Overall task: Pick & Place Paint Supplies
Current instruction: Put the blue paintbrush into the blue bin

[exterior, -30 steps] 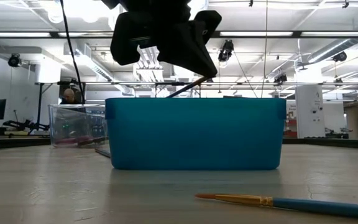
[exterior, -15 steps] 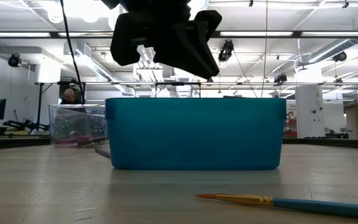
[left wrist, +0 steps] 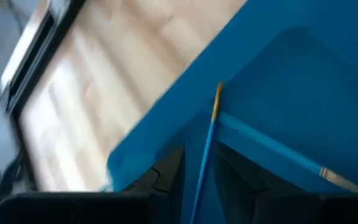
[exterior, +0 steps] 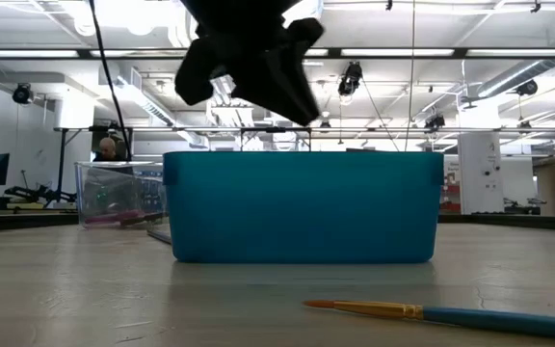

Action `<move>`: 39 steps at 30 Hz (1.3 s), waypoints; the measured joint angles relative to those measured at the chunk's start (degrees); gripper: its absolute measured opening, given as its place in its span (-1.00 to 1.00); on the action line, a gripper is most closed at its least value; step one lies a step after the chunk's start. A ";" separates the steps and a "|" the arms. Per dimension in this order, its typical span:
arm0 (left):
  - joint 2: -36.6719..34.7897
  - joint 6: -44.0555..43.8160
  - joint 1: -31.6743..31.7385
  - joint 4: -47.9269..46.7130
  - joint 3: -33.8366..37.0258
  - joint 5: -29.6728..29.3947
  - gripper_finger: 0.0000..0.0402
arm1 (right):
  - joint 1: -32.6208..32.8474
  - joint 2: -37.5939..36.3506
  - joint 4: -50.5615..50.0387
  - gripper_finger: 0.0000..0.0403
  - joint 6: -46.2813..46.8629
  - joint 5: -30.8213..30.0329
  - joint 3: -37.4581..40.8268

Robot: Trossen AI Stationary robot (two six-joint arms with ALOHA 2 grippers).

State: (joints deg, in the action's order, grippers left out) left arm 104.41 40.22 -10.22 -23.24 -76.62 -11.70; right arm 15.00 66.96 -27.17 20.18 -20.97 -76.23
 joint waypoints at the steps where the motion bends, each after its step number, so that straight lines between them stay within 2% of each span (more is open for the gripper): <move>1: -0.62 -0.88 0.20 -1.31 0.02 -1.27 -0.56 | 0.00 0.00 -0.15 -0.10 0.33 0.10 0.01; 6: -4.66 -8.76 1.15 -10.14 0.04 -2.39 -0.56 | 0.00 0.00 -2.37 -0.10 2.66 0.86 0.11; 10: -8.59 -17.11 1.42 -18.02 0.04 -2.47 -0.56 | -0.01 0.67 -4.06 -0.10 4.97 4.53 0.26; 19: -18.24 -33.67 1.41 -36.87 0.04 -2.45 -0.56 | -0.02 8.34 -4.00 -0.10 5.20 13.18 -0.98; 23: -22.60 -39.62 1.35 -39.56 0.04 -2.45 -0.56 | -0.02 12.96 -4.14 -0.10 7.10 19.30 -1.14; 29: -28.16 -44.17 1.35 -39.86 0.04 -2.45 -0.56 | 0.84 19.22 -3.85 -0.10 15.19 30.98 -1.01; 32: -30.04 -44.77 1.35 -40.00 0.04 -2.45 -0.56 | 1.96 21.28 -1.68 -0.10 18.08 33.11 -1.01; 39: -32.28 -47.02 1.35 -41.25 0.04 -2.48 -0.56 | 5.78 24.51 -0.54 -0.10 26.45 33.05 -0.88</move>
State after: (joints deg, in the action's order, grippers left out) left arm 72.14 -6.80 -8.86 -64.48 -76.58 -14.18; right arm 20.78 91.47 -27.70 46.64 12.08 -77.11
